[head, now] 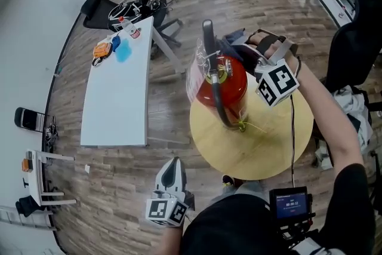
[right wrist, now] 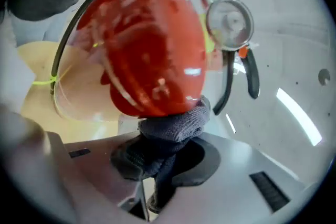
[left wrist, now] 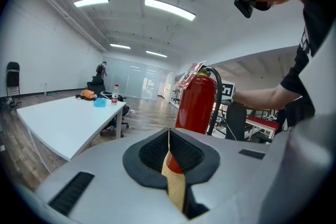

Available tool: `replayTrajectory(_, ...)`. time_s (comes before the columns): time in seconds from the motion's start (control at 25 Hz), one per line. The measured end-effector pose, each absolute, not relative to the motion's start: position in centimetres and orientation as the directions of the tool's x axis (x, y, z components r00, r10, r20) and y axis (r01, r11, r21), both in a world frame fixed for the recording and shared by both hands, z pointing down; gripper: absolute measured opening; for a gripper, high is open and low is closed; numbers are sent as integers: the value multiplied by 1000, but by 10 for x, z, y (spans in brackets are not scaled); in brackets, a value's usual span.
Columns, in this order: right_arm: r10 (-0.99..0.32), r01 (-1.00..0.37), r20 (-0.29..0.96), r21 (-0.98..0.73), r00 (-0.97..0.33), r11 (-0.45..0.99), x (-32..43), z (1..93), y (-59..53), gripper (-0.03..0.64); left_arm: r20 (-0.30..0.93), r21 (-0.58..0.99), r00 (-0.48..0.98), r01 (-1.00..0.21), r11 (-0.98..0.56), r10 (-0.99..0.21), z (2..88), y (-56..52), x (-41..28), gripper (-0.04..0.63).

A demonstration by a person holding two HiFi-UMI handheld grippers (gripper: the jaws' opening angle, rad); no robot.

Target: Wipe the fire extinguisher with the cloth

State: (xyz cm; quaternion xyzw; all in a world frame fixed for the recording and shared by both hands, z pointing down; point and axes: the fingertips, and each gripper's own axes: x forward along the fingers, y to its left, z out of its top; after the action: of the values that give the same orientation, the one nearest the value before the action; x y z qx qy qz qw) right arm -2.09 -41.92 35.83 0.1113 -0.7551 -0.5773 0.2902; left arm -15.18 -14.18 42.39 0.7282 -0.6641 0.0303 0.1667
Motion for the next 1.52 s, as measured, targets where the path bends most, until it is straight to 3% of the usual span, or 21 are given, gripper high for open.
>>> replayTrajectory(0.2,-455,179,280,951,-845,252,-40,339,-421,101,278,200,83,-979,-27,-957,422,-137,-159,23)
replayTrajectory(0.44,-409,285,464,858,-786,427,-37,456,-418,101,283,194,44,-981,12,-958,428,-127,-170,23)
replayTrajectory(0.68,-449,184,469,819,-760,544,-22,520,-416,101,305,186,11,-981,48,-952,432,-120,-173,23)
replayTrajectory(1.0,-445,193,519,781,-730,594,-11,553,-409,101,308,183,35,-983,23,-951,435,-125,-167,23)
replayTrajectory(1.32,-395,267,677,657,-621,705,19,635,-385,101,319,181,58,-983,1,-946,437,-136,-158,23)
replayTrajectory(1.52,-367,178,757,529,-541,829,36,686,-361,100,335,183,69,-983,-7,-940,440,-138,-154,23)
